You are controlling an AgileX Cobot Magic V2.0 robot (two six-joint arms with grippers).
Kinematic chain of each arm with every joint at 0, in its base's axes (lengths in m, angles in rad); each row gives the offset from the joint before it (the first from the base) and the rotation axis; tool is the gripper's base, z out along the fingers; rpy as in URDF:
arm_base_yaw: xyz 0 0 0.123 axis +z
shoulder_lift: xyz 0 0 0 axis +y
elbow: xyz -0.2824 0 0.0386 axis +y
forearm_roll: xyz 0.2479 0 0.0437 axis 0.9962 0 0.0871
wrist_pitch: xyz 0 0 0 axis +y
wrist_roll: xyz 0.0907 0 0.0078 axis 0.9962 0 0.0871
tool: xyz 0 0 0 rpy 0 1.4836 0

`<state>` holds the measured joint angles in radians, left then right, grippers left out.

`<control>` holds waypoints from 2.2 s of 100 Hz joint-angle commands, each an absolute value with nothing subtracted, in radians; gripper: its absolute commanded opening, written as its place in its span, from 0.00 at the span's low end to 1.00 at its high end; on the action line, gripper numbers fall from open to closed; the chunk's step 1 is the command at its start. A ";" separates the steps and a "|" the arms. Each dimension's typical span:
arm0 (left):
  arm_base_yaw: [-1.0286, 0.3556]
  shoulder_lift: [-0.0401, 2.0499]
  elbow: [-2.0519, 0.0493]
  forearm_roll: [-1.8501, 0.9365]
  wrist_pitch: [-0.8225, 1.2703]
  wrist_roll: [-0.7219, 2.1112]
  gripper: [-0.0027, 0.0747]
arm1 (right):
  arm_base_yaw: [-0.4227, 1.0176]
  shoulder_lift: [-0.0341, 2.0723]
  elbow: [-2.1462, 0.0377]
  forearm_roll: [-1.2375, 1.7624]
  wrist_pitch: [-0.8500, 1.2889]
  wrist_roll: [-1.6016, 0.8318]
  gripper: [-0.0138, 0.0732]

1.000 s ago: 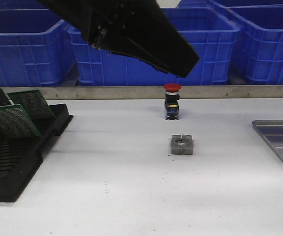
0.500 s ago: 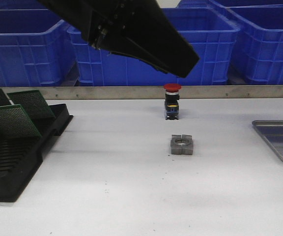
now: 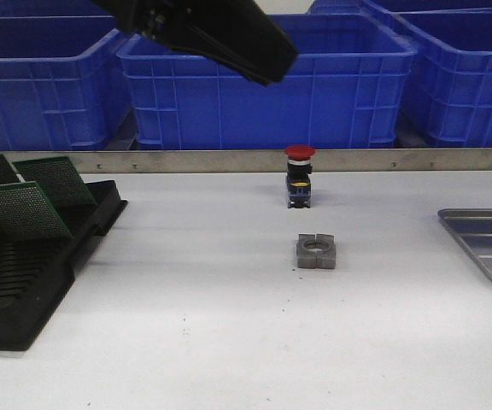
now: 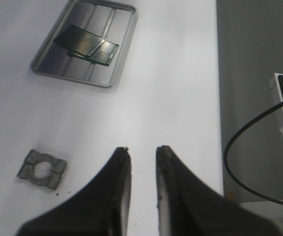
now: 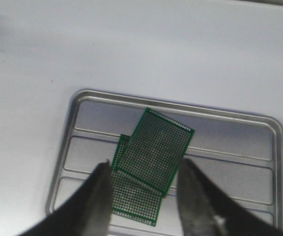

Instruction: Place circuit board on tray

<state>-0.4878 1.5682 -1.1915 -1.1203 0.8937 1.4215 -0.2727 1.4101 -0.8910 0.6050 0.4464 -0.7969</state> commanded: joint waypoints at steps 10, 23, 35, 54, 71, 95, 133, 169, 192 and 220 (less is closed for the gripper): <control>-0.395 1.472 -1.223 -1.176 0.885 1.378 0.01 | -0.277 1.295 -0.910 0.612 0.470 -0.820 0.09; -0.318 1.426 -1.208 -1.156 0.850 1.343 0.01 | -0.256 1.249 -0.909 0.613 0.489 -0.820 0.09; -0.251 1.361 -1.152 -1.154 0.740 1.310 0.01 | -0.213 1.206 -0.907 0.613 0.478 -0.820 0.09; -0.170 1.205 -1.002 -1.161 0.514 1.303 0.01 | -0.129 1.127 -0.907 0.613 0.406 -0.820 0.09; -0.140 1.036 -0.842 -1.223 0.273 1.303 0.01 | -0.085 1.041 -0.853 0.683 0.304 -0.820 0.09; -0.140 0.809 -0.637 -1.300 0.066 1.303 0.01 | -0.045 0.852 -0.656 0.697 0.126 -0.846 0.09; -0.144 0.477 -0.395 -1.302 0.052 1.303 0.01 | -0.042 0.451 -0.379 0.726 0.065 -0.852 0.09; -0.144 0.286 -0.279 -1.300 0.052 1.303 0.01 | -0.042 0.185 -0.291 0.728 0.166 -0.853 0.09; -0.144 0.288 -0.277 -1.300 0.052 1.303 0.01 | -0.042 0.186 -0.291 0.728 0.191 -0.853 0.09; -0.144 0.288 -0.277 -1.300 0.052 1.303 0.01 | -0.042 0.186 -0.291 0.728 0.191 -0.853 0.09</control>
